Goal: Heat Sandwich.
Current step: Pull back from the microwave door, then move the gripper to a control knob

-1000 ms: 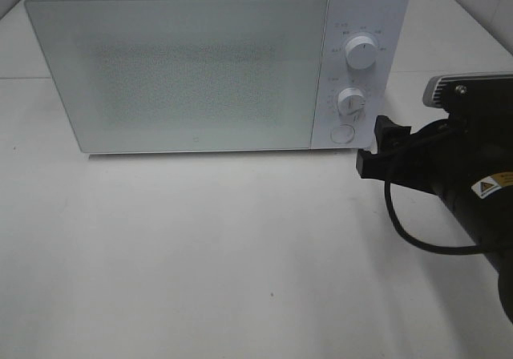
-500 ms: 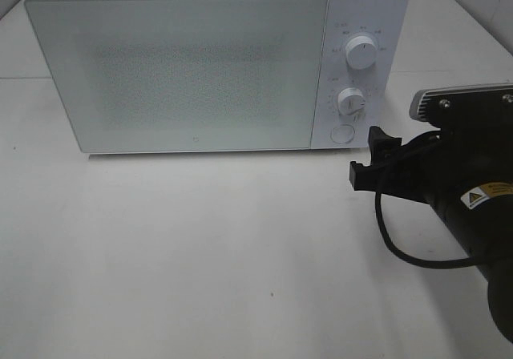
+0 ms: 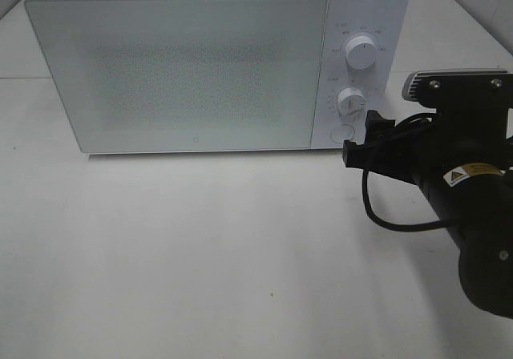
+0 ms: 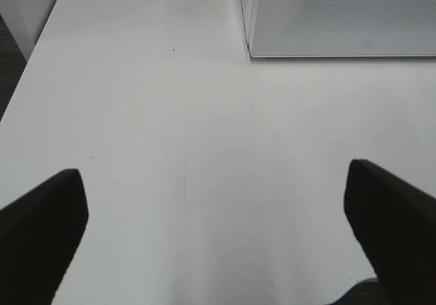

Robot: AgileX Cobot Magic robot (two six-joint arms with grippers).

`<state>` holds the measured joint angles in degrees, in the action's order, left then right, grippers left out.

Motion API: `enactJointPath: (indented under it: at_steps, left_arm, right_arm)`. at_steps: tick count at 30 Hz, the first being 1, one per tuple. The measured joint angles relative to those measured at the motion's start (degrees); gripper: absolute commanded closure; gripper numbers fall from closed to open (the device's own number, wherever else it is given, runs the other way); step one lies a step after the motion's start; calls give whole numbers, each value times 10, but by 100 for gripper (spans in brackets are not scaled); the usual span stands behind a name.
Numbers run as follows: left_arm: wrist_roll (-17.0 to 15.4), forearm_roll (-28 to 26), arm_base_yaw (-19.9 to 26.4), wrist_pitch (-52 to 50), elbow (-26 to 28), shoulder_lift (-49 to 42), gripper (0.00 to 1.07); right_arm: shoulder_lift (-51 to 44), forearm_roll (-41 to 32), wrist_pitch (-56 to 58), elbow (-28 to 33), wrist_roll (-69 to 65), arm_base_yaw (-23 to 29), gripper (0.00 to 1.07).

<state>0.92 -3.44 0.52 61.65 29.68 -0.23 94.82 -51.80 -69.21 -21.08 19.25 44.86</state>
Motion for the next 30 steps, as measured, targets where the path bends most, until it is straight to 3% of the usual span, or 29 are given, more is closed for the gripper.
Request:
enactJointPath:
  at_steps: [18,30]
  left_arm:
    - [0,0,0,0,0,0,9]
    - [0,0,0,0,0,0,9]
  right_arm:
    - [118,15,0,-103,-17,-16,32]
    - [158,79,35,-163,-17,-77,32]
